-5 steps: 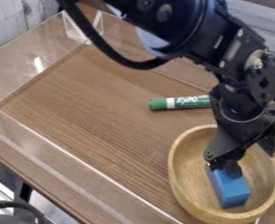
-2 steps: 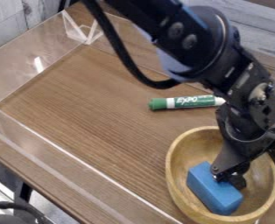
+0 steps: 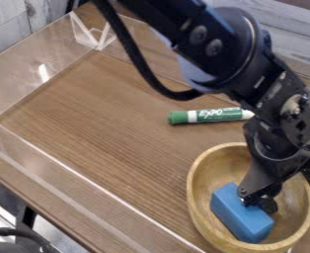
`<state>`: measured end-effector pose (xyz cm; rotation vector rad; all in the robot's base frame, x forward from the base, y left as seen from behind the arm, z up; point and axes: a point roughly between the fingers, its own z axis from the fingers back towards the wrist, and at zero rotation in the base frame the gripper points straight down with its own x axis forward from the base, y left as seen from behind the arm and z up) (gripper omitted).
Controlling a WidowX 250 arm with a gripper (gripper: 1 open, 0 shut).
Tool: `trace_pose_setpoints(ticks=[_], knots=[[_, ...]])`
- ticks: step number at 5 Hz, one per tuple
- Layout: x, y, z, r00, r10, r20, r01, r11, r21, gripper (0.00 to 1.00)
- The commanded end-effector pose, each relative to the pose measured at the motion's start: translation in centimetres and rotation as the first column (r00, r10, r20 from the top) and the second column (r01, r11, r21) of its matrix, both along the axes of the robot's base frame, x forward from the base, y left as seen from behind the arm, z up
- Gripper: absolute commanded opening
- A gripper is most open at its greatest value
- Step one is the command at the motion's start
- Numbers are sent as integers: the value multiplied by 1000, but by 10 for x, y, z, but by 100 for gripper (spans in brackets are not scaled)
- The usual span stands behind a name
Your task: Put the blue block in the brown bowl
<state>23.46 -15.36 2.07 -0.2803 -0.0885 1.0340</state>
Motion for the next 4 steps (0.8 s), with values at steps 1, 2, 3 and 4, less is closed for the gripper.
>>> trace_pose_setpoints(ticks=[1, 2, 3, 4], knots=[[-33, 19, -29, 993, -25, -119, 35, 996, 83, 100], [-32, 23, -30, 992, -35, -117, 47, 994, 94, 100], [-31, 27, -32, 992, -46, -116, 58, 993, 104, 100], [-30, 32, -33, 992, -56, -114, 70, 991, 116, 100]])
